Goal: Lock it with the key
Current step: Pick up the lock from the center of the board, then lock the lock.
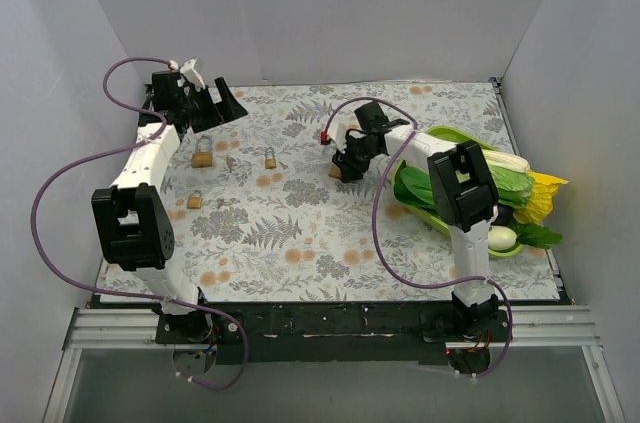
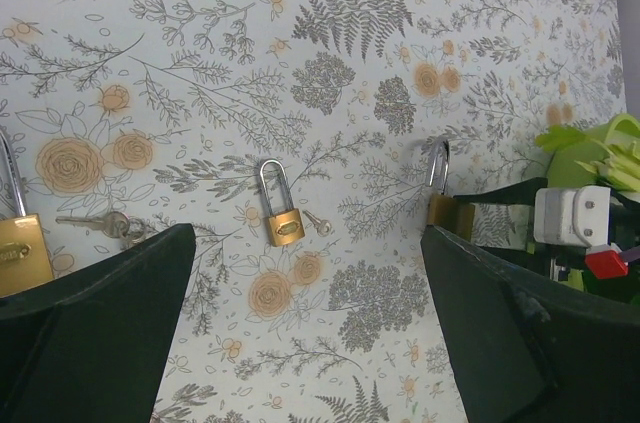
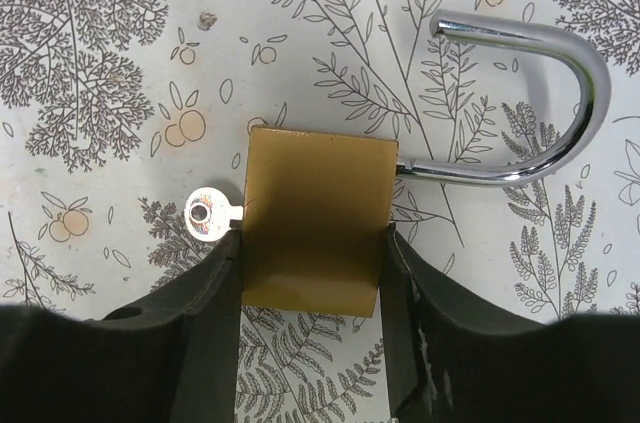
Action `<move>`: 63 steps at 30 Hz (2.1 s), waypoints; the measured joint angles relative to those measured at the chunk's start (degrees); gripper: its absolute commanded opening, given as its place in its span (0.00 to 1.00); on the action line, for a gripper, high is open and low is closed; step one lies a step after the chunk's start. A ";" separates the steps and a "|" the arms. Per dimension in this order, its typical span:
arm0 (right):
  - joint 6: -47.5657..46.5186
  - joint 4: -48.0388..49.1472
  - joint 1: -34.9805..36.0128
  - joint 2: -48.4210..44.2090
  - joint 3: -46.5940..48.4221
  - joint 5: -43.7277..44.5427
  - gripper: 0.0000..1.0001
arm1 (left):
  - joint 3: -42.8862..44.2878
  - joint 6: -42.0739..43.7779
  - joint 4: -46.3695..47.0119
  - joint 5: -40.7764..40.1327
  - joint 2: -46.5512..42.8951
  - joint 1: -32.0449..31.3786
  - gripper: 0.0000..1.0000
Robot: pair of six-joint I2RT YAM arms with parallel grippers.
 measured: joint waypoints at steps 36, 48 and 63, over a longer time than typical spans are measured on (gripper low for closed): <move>-47.80 -38.01 11.08 -18.18 7.21 -13.66 0.01 | 4.74 69.83 -44.09 50.45 13.27 -8.63 0.84; -57.86 -43.74 14.16 -21.49 6.23 -15.26 0.01 | 1.51 100.98 -54.90 49.72 10.95 -13.11 0.71; -61.77 -46.75 15.15 -21.42 5.92 -15.96 0.01 | 0.22 109.53 -55.80 45.97 8.13 -18.91 0.40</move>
